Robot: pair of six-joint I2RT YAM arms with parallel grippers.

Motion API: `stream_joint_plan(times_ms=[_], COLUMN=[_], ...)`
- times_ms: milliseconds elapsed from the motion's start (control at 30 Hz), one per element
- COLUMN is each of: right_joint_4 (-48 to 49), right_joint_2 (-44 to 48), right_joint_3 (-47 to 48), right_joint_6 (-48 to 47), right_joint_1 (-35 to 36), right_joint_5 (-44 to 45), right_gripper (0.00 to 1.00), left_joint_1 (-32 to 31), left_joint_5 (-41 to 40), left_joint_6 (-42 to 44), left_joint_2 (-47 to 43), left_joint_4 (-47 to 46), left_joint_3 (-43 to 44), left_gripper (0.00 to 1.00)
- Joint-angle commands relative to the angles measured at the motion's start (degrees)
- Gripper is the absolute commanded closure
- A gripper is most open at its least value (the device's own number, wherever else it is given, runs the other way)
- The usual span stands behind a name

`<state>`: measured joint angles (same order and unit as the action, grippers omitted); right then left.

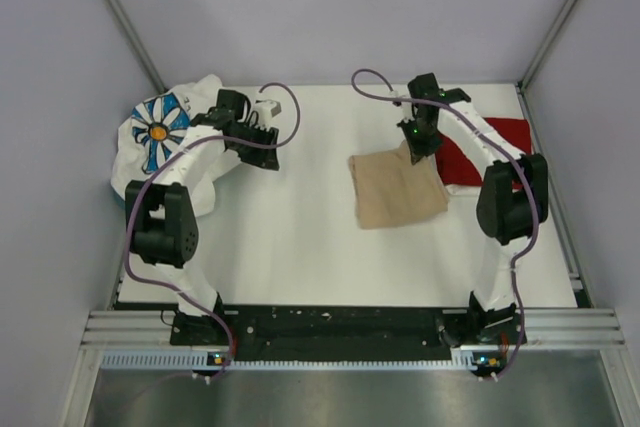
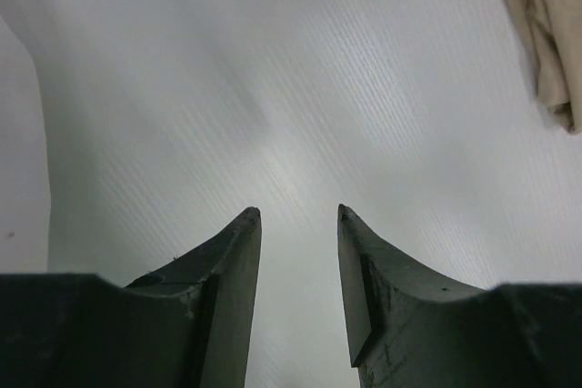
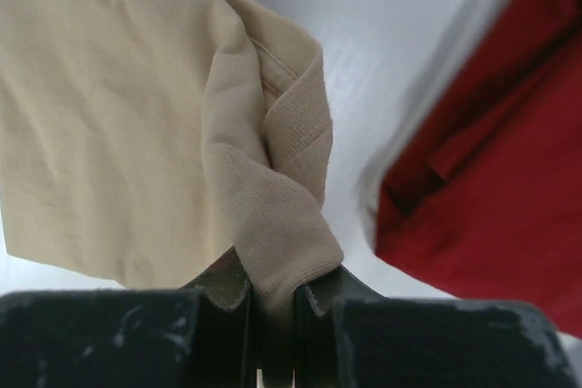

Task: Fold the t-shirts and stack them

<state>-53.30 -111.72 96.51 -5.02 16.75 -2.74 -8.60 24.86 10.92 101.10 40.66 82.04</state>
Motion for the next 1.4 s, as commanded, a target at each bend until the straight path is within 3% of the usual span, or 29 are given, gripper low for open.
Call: stream_joint_plan(times_ms=[0,733,1100,1367], right_joint_4=[-11.0,-17.4,-18.1,-12.4], right_joint_2=[3.9,-0.3,5.7,7.7], right_joint_3=[5.9,31.2,27.2,23.2], right_joint_6=[-6.3,-13.2,-16.7,-23.9], right_joint_1=[-1.0,-5.0,-6.1,-11.1], right_joint_5=[14.9,23.0,20.4,18.3], right_gripper=[1.0,1.0,1.0,1.0], left_joint_1=[0.3,0.2,0.1,0.1], left_joint_5=[1.9,3.0,3.3,3.4], left_joint_6=[1.3,2.4,2.6,2.9], left_joint_2=[-1.0,0.8,1.2,0.9], left_joint_4=[0.4,1.3,1.7,1.7], left_joint_3=[0.2,0.8,1.1,0.9], left_gripper=[0.56,0.58,0.59,0.59])
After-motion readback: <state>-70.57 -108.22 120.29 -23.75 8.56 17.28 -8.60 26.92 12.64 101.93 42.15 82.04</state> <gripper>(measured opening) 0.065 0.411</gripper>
